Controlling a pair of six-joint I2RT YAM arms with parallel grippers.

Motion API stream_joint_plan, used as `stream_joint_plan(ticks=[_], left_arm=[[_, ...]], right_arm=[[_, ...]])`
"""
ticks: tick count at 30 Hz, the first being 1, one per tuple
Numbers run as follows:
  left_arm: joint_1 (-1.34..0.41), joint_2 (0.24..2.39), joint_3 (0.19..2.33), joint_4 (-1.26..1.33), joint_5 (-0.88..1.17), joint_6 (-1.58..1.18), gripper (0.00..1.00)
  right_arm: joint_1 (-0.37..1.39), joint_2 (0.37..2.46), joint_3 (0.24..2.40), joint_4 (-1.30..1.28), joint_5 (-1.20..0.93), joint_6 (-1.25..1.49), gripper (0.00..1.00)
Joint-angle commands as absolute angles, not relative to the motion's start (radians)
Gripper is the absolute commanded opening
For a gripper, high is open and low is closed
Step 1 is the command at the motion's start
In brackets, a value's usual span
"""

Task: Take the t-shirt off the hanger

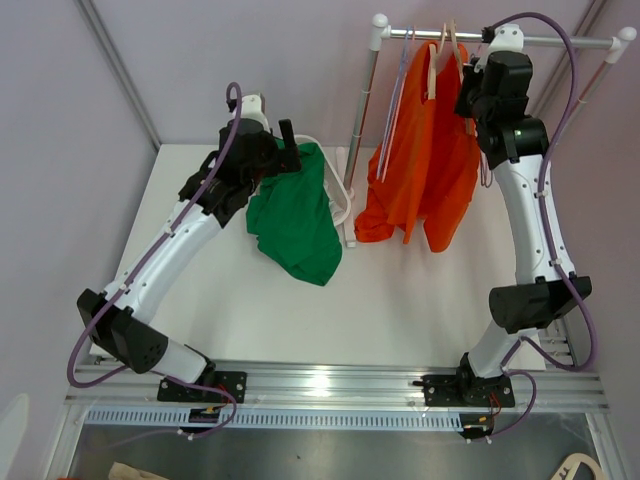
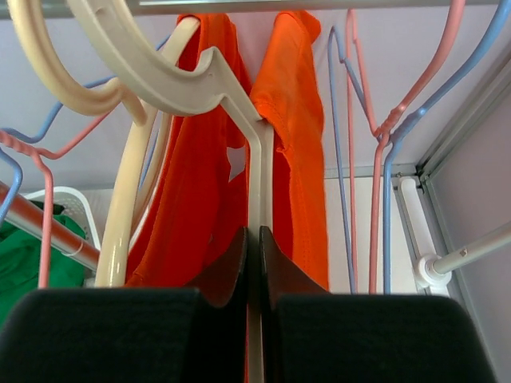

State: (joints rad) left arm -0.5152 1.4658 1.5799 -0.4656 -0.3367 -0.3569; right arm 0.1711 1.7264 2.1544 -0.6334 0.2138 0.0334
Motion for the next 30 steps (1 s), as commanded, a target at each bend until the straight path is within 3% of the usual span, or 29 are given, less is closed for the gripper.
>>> stream_joint_plan(ticks=[1,3,14,23,28,29,30], left_arm=[[-0.525,1.428,1.577,-0.433,-0.354,-0.334,0.99],[-0.525,1.428,1.578,-0.430,-0.354,-0.333,0.99],[-0.526,1.428,1.582,-0.416,-0.348,-0.327,1.00],[-0.525,1.431,1.575,-0.420,-0.356,-0.321,1.00],[-0.526,1.431,1.571,-0.417,-0.359,-0.319,0.99],[-0.525,1.431,1.568,-0.416,-0.359,-0.318,1.00],[-0.526,1.433,1.566,-0.417,-0.359,-0.319,0.99]], right_arm=[[0.176,1.707,2.148,-0.548,0.230,0.029,0.06],[0.176,1.712,2.128,-0.535,0.232,0.023,0.15],[0.175,1.746,2.103,-0.459,0.256,0.005,0.16],[0.176,1.807,2.151,-0.460,0.256,0.003,0.26],[0.176,1.813,2.149,-0.459,0.253,0.003,0.24],[0.176,1.813,2.151,-0.457,0.253,0.005,0.20],[0.175,1.815,2.152,-0.457,0.262,0.005,0.00]])
